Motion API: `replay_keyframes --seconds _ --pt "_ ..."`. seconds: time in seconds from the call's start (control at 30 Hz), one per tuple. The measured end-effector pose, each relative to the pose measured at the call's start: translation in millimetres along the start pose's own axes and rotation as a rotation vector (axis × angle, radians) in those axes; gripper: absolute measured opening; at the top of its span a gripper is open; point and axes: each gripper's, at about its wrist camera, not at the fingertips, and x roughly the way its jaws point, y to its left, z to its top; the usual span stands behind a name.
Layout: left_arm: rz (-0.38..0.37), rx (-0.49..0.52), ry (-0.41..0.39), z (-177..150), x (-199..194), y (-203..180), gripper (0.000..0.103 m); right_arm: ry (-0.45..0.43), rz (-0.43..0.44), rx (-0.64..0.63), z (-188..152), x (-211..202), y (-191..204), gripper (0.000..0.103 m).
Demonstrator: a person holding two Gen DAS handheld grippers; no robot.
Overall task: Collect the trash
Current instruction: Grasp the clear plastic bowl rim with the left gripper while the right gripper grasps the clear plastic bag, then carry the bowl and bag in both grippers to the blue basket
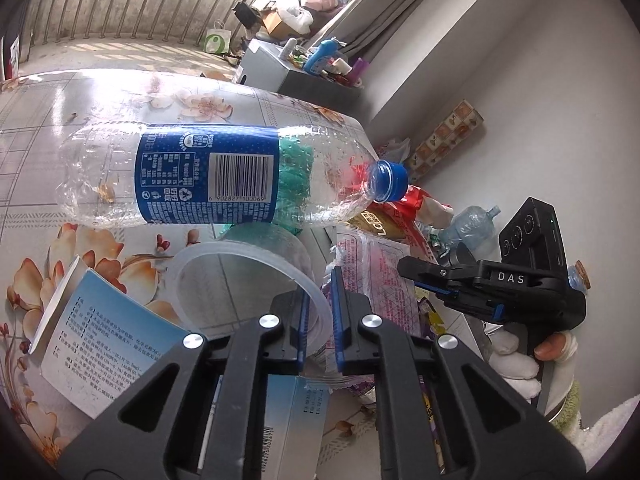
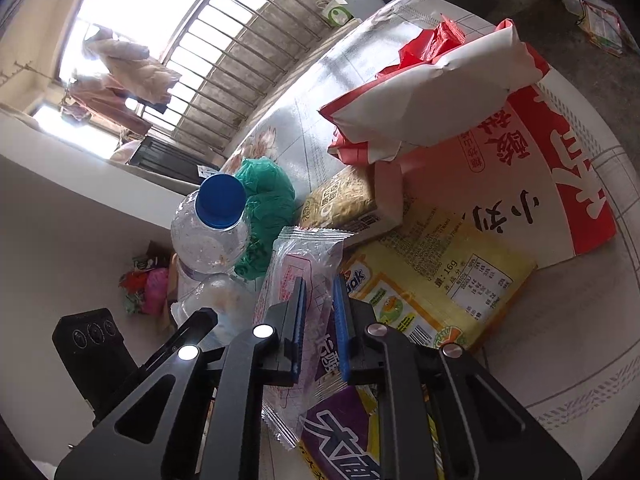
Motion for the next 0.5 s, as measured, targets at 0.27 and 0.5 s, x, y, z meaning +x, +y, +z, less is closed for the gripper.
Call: replay_keyframes --seconds 0.27,0.5 --pt "-0.033 0.025 -0.036 -3 -17 -8 0.006 -0.023 0.091 0.007 0 -12 5 0.007" --pt "-0.075 0.067 -0.086 -4 -38 -19 0.004 -0.056 0.146 -0.008 -5 -26 12 0.006"
